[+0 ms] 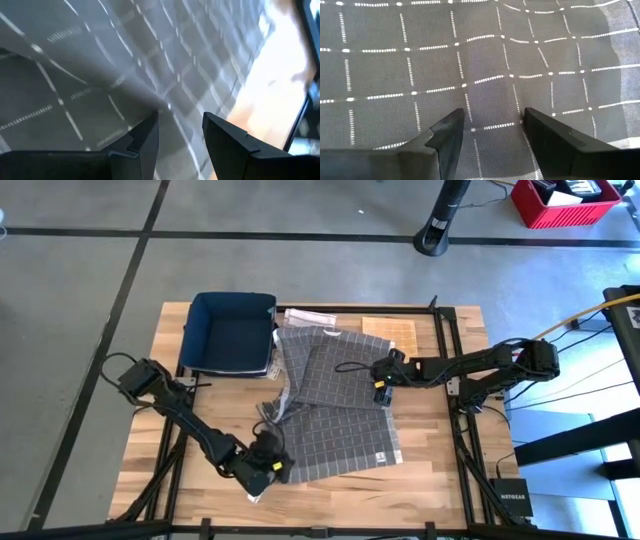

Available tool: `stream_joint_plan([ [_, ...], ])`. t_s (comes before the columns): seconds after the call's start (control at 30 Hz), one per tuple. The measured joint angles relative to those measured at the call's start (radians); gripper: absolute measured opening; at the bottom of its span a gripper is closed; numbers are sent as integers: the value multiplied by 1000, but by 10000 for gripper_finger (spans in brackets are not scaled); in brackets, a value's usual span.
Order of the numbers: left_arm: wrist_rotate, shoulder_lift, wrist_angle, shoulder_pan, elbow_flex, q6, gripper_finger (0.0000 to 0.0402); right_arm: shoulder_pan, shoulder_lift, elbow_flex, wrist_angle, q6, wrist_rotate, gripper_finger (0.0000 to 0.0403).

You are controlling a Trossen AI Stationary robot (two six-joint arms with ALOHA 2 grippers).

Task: Fold towel
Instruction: Fold the gray towel

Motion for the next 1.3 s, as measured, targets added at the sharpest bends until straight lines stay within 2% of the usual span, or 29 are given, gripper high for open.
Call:
stream_joint_plan([
  [0.23, -125, -1, 2, 30, 2, -174, 143, 0, 0, 0, 0, 0, 0, 211],
  [0.53, -138, -2, 10, 100, 2, -305, 143, 0, 0, 0, 0, 1, 0, 211],
  [0.87, -142, -3, 80, 135, 3, -310, 143, 0, 0, 0, 0, 1, 1, 211],
  [1.3, -142, -4, 116, 139, 4, -201, 143, 0, 0, 0, 2, 1, 0, 211],
])
